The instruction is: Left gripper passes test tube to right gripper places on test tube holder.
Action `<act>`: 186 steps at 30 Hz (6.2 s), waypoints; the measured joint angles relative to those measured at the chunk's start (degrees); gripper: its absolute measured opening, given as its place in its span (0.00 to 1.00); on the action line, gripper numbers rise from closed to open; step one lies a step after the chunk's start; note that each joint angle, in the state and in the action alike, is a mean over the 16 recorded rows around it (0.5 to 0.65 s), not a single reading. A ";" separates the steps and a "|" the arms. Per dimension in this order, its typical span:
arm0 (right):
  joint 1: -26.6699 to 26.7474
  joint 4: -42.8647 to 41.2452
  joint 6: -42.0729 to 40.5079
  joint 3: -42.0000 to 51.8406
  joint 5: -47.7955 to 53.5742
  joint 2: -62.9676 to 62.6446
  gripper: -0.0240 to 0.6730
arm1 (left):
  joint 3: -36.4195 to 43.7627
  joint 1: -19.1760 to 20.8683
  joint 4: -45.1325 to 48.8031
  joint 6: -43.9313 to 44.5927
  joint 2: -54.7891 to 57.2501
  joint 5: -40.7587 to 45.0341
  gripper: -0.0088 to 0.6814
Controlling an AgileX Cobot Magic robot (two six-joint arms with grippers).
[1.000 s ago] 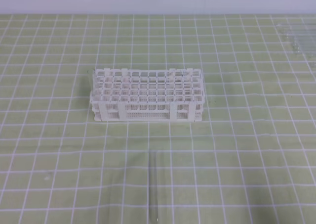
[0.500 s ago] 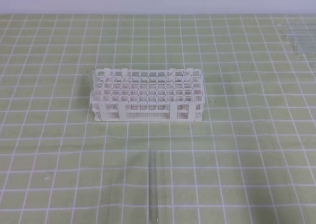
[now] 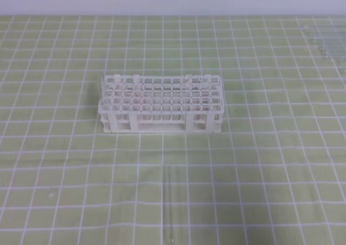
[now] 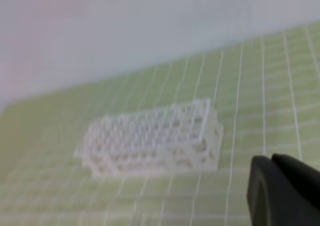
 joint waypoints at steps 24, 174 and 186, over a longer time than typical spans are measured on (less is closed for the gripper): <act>0.00 -8.43 -1.00 -12.67 15.68 27.69 0.01 | -16.14 -7.61 -24.66 24.54 39.64 19.91 0.01; 0.00 -7.36 -1.94 -17.27 23.08 29.11 0.01 | -45.21 -51.17 15.69 -8.28 65.75 24.59 0.04; 3.71 -3.78 -4.14 -24.32 24.50 36.54 0.01 | -21.93 -52.59 16.78 -10.76 41.49 7.75 0.04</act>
